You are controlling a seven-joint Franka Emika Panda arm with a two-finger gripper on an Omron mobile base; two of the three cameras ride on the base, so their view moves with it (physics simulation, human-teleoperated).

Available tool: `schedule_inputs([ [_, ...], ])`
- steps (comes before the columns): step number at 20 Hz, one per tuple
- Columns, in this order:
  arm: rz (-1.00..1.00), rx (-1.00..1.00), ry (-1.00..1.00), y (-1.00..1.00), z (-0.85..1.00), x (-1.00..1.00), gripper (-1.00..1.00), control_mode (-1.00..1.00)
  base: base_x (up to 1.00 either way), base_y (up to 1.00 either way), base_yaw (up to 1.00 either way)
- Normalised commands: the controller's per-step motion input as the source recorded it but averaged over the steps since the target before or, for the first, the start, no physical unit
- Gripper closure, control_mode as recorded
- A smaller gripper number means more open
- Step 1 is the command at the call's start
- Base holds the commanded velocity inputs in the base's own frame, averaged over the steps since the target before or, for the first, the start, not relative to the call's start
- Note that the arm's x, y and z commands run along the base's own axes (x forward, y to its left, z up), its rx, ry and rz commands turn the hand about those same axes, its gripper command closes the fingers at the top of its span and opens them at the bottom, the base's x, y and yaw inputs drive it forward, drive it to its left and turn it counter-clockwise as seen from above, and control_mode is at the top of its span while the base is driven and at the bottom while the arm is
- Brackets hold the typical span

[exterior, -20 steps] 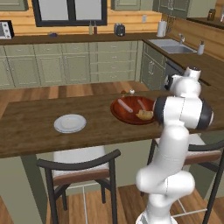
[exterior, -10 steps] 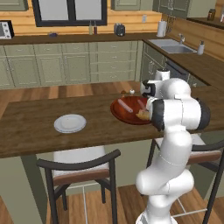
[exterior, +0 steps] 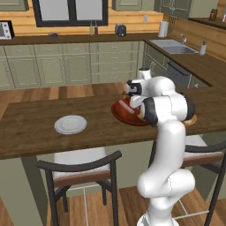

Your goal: Place one bun and one sausage from the bowl on each plate.

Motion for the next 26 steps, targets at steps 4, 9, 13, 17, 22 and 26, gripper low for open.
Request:
schedule_inputs([
  [4,0.00,0.00,0.01,0.40,-0.45,0.90,-1.00,-1.00,0.00,0.00,0.00],
  [9,0.02,0.01,0.07,0.42,-0.52,0.98,-1.00,-1.00,0.00,0.00,0.00],
  [13,0.03,0.00,0.00,0.22,-0.38,0.74,-1.00,-1.00,0.00,0.00,0.00],
  [17,0.00,0.00,0.03,0.00,-0.33,0.32,1.00,-1.00,0.00,0.00,0.00],
  [22,0.00,0.01,0.02,-0.04,-0.11,-0.15,1.00,-1.00,0.00,0.00,0.00],
  [26,0.00,0.00,-0.02,-0.18,0.03,-0.53,1.00,-1.00,0.00,0.00,0.00],
])
